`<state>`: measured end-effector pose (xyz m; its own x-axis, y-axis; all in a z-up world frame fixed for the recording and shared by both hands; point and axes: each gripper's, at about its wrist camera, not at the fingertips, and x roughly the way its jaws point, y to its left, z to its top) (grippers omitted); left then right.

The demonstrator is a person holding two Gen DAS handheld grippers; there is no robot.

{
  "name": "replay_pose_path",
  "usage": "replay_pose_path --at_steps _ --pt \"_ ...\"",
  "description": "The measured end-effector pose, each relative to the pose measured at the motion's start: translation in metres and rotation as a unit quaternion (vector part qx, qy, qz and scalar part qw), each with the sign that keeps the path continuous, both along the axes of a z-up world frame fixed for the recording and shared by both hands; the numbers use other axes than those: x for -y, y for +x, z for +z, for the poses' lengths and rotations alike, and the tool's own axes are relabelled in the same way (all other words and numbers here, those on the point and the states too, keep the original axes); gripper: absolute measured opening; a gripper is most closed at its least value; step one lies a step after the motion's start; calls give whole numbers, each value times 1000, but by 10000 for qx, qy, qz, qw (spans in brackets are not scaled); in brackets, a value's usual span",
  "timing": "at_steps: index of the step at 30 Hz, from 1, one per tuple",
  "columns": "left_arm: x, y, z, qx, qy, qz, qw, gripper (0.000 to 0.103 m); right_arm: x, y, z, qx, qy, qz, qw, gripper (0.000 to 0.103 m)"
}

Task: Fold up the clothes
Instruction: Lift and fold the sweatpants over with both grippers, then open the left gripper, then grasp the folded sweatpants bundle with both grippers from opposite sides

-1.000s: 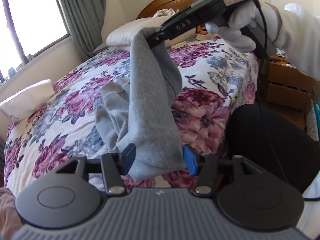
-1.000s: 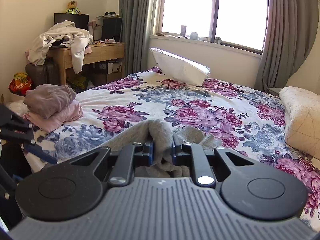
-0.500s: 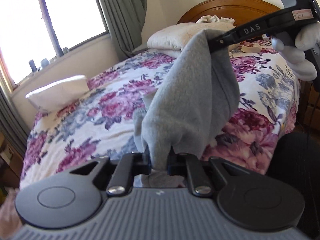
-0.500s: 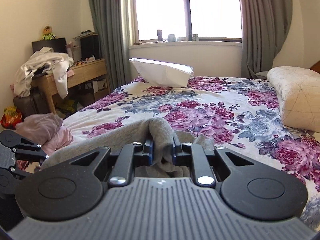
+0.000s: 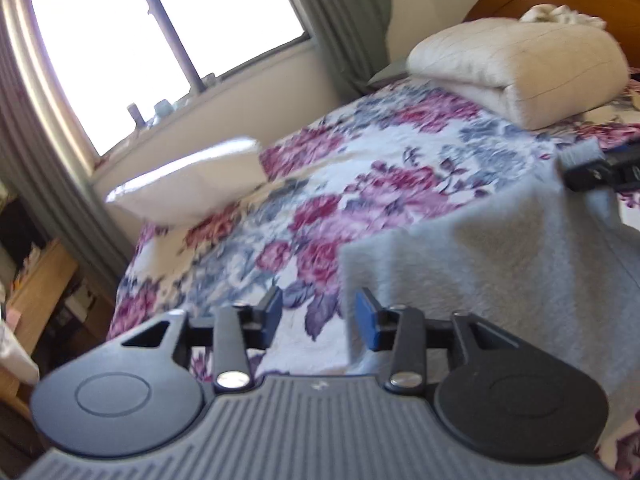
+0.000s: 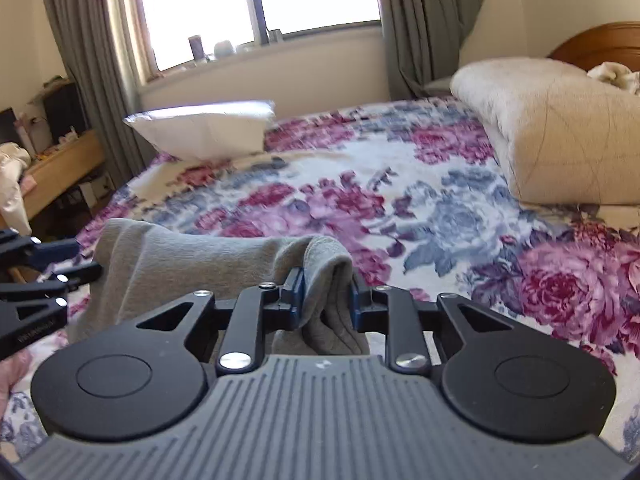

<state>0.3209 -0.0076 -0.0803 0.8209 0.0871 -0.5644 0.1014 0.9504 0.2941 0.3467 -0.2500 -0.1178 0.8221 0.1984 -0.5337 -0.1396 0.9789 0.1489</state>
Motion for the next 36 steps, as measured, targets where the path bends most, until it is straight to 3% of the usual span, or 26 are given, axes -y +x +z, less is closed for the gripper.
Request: replay_pose_path --at_steps 2,4,7,9,13,16,17,19,25,28,29,31,32,34,36 --pt "-24 -7 3 -219 -763 39 9968 41 4 -7 -10 83 37 -3 10000 38" --pt "-37 -29 2 -324 -1086 -212 9933 45 16 -31 -11 281 443 -2 9986 44" --pt "-48 -64 -13 -632 -1343 -524 9875 49 37 -77 -13 525 1253 45 9907 53" --pt "-51 -74 -31 -892 -1465 -616 9832 49 46 -108 -26 453 1616 119 9858 56" --pt "-47 -80 -67 -1075 -1477 -643 9811 46 46 -144 -54 165 1459 72 9891 55" --pt "-50 -79 -79 -1037 -1610 -695 9790 30 35 -151 -69 -143 1432 270 9892 47" --pt "-52 -78 -79 -1045 -1707 -678 9774 21 29 -151 -72 -173 1294 280 9910 31" --pt "-54 -76 -78 -1049 -1831 -640 9754 15 19 -149 -76 -207 1060 226 9939 8" --pt "-58 -69 -86 -1135 -1719 -539 9771 12 18 -145 -80 -322 970 -277 9944 2" --pt "-68 -72 -89 -1231 -1870 -462 9735 18 18 -136 -88 -793 892 -439 9919 3" --pt "-73 -74 -88 -1257 -1900 -429 9728 25 20 -135 -89 -948 880 -587 9899 7" --pt "-83 -80 -85 -1260 -1954 -397 9718 30 34 -137 -87 -1052 1364 -748 9822 13" --pt "-87 -82 -83 -1250 -1995 -409 9710 33 42 -140 -85 -1069 1664 -800 9770 31" --pt "-94 -86 -77 -1206 -2062 -389 9703 37 54 -145 -79 -967 2091 -1006 9679 55" --pt "-98 -86 -71 -1159 -2142 -359 9692 39 63 -148 -71 -836 2470 -1071 9595 66"
